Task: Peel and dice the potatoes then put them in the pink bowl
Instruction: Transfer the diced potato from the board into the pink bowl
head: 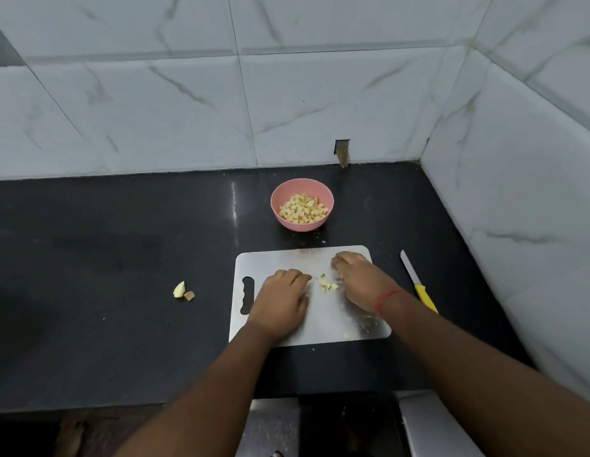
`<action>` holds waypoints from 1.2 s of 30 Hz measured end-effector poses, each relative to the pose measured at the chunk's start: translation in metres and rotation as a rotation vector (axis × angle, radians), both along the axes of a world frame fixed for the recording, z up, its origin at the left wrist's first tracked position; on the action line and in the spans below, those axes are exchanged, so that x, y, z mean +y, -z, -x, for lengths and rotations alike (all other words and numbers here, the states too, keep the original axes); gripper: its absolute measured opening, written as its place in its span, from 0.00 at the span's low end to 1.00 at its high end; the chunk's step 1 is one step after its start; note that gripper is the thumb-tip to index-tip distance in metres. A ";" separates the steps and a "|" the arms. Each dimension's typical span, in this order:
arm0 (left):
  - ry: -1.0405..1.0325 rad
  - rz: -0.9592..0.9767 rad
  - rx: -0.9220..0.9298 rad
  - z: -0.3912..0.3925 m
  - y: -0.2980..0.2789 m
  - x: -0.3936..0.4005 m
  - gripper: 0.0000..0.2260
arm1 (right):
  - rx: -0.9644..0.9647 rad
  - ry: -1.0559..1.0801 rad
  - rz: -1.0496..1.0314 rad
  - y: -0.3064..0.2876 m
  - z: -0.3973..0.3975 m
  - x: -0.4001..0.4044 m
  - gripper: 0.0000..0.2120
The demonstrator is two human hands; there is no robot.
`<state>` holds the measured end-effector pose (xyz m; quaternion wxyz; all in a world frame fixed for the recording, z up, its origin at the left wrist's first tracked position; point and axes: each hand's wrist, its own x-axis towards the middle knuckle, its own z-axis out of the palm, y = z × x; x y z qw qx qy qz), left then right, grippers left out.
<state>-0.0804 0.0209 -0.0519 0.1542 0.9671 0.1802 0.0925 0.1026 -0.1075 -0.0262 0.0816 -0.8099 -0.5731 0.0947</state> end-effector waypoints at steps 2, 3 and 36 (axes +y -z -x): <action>0.052 -0.056 0.023 -0.005 0.003 -0.007 0.20 | 0.003 -0.033 0.008 0.004 0.012 -0.002 0.28; 0.064 -0.067 0.020 -0.008 0.005 -0.011 0.21 | 0.007 -0.063 -0.004 0.006 0.019 -0.005 0.28; -0.004 0.065 0.010 -0.014 0.005 -0.022 0.13 | 0.051 0.074 -0.024 0.026 0.048 -0.018 0.13</action>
